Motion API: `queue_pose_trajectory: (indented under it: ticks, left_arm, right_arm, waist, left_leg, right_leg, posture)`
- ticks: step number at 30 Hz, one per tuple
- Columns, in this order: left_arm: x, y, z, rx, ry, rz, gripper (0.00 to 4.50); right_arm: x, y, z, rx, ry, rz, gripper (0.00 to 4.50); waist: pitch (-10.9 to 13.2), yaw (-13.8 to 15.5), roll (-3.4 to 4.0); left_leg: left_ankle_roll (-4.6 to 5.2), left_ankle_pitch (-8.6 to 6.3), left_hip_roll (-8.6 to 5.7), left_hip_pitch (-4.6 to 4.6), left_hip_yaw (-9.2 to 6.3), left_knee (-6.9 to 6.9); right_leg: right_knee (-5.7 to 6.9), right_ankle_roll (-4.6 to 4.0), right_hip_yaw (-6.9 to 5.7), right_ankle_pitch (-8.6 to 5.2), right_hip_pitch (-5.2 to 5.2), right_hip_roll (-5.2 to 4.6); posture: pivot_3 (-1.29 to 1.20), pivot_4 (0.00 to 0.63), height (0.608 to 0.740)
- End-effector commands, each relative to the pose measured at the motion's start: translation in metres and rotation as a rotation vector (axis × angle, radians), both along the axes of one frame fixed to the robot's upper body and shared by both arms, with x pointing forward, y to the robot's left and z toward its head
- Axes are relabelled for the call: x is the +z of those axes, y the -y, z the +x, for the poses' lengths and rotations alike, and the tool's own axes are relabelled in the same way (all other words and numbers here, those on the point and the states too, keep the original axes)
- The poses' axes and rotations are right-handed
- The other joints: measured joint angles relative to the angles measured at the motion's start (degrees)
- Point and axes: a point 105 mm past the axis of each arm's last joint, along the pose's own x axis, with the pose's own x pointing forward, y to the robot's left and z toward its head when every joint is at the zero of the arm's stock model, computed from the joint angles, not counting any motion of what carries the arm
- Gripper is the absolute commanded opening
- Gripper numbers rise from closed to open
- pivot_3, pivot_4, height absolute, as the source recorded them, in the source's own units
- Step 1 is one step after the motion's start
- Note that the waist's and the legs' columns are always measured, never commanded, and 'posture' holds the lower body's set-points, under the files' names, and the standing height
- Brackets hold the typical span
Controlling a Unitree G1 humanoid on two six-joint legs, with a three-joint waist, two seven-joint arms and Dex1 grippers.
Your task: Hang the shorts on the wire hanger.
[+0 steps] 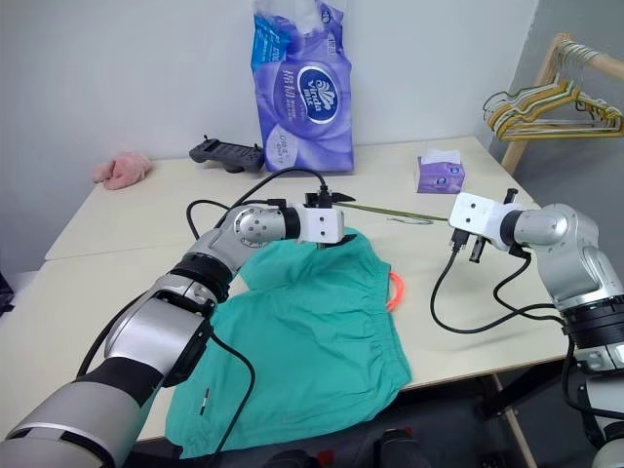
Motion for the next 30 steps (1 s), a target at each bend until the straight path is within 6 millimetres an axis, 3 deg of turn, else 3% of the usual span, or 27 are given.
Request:
queue_pose_trajectory:
  ticks: [1, 6, 12, 22, 25, 27, 30]
  left_arm:
    - [0.037, -0.022, 0.002, -0.001, 0.087, -0.065, 4.46]
    - [0.051, -0.038, 0.001, 0.03, 0.159, -0.094, 4.46]
    - [0.074, -0.053, 0.003, 0.118, 0.211, -0.287, 4.46]
    - [0.078, -0.062, 0.0, 0.19, 0.249, -0.412, 4.46]
    - [0.09, -0.061, -0.002, 0.191, 0.307, -0.438, 4.46]
    - [0.1, -0.063, -0.002, 0.212, 0.324, -0.491, 4.46]
    - [0.099, -0.071, 0.002, 0.27, 0.233, -0.632, 4.46]
  right_arm:
    - [-0.008, 0.04, -0.009, -0.127, 0.018, 0.01, 0.0]
    - [-0.026, 0.064, -0.021, -0.18, -0.023, -0.017, 0.0]
    - [-0.038, 0.083, -0.032, -0.218, -0.033, -0.044, 0.0]
    - [-0.026, 0.075, -0.031, -0.176, 0.048, -0.059, 0.0]
    - [-0.026, 0.073, -0.031, -0.169, 0.052, -0.066, 0.0]
    - [-0.027, 0.073, -0.032, -0.169, 0.051, -0.066, 0.0]
    - [-0.028, 0.077, -0.032, -0.209, 0.053, -0.021, 0.0]
  waist:
    - [-0.64, 0.35, 0.1]
    - [-0.84, 1.83, 0.1]
    - [-1.05, 3.43, 0.05]
    - [-1.5, 4.27, 0.08]
    - [-1.92, 4.46, 0.08]
    - [-2.18, 4.46, 0.07]
    - [-2.43, 4.51, 0.09]
  left_leg:
    - [0.0, 0.0, 0.0, 0.0, -0.03, -0.03]
    - [0.01, -0.02, 0.03, 0.08, -0.02, -0.02]
    - [0.01, -0.02, 0.01, 0.03, -0.04, 0.11]
    - [0.02, -0.03, 0.01, 0.03, -0.05, 0.18]
    - [0.02, -0.03, 0.01, 0.04, -0.07, 0.18]
    - [0.03, -0.04, 0.01, 0.05, -0.06, 0.17]
    - [0.04, -0.04, 0.01, 0.06, -0.09, 0.16]
  right_leg:
    - [-0.01, -0.01, -0.03, 0.0, 0.0, -0.04]
    - [0.14, -0.02, -0.01, 0.01, 0.0, -0.04]
    - [0.12, 0.03, -0.03, 0.05, 0.0, -0.08]
    - [0.13, 0.04, -0.03, 0.07, 0.03, -0.08]
    - [0.11, 0.04, -0.04, 0.07, 0.05, -0.08]
    - [0.1, 0.04, -0.03, 0.07, 0.06, -0.08]
    - [0.08, 0.05, -0.05, 0.06, 0.09, -0.08]
  posture:
    - [-0.08, 0.0, 0.74]
    - [-0.07, 0.0, 0.74]
    - [-0.07, 0.0, 0.74]
    - [-0.07, 0.0, 0.74]
    - [-0.07, 0.0, 0.74]
    - [-0.07, 0.0, 0.74]
    - [-0.07, 0.0, 0.74]
